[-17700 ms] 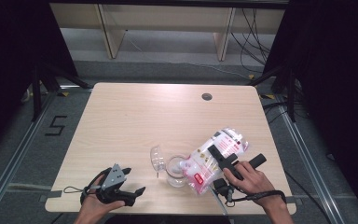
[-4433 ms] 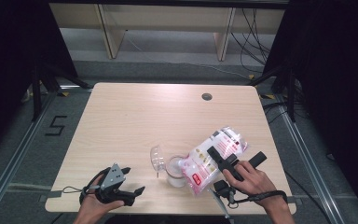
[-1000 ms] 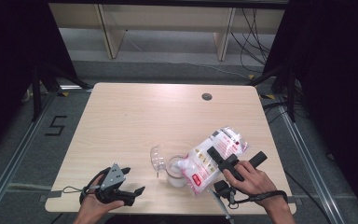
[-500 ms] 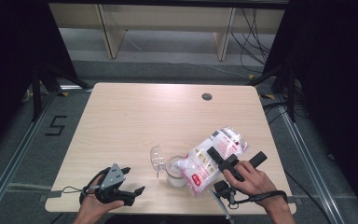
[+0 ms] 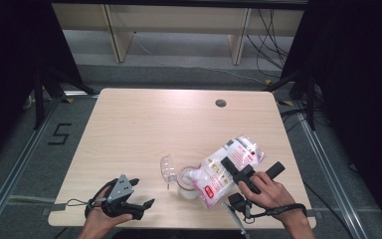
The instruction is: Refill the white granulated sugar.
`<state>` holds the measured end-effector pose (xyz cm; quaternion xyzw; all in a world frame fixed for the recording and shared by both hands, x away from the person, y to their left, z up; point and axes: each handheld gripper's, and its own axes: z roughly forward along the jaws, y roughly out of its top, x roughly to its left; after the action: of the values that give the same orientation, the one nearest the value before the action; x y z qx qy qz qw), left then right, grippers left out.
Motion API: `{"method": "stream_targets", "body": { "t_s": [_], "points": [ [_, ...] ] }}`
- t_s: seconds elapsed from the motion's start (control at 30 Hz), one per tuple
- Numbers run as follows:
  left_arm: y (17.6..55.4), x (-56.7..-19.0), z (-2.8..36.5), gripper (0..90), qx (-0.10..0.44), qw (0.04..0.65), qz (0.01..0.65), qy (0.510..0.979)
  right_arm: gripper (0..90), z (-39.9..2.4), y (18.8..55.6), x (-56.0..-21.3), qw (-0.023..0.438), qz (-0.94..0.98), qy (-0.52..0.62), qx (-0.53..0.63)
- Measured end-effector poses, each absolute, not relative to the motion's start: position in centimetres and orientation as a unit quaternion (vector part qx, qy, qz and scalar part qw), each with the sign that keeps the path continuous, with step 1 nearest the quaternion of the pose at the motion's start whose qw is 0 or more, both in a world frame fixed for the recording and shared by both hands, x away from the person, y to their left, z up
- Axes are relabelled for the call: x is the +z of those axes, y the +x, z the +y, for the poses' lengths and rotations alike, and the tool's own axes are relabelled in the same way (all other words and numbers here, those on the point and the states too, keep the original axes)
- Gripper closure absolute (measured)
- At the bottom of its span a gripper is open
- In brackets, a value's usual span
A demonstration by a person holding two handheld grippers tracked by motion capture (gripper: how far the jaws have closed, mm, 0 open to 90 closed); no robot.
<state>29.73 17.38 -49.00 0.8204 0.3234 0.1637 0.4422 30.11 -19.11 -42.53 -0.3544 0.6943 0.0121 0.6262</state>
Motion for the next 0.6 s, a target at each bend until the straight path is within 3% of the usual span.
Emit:
{"method": "stream_targets", "body": {
  "t_s": [0.6],
  "points": [
    [29.73, -49.01, 17.37, 15.3, 0.162, 0.446, 0.323, 0.819, 72.3, -19.14, 30.05, -42.59, 0.621, 0.7, -0.354, 0.01]
  ]
}}
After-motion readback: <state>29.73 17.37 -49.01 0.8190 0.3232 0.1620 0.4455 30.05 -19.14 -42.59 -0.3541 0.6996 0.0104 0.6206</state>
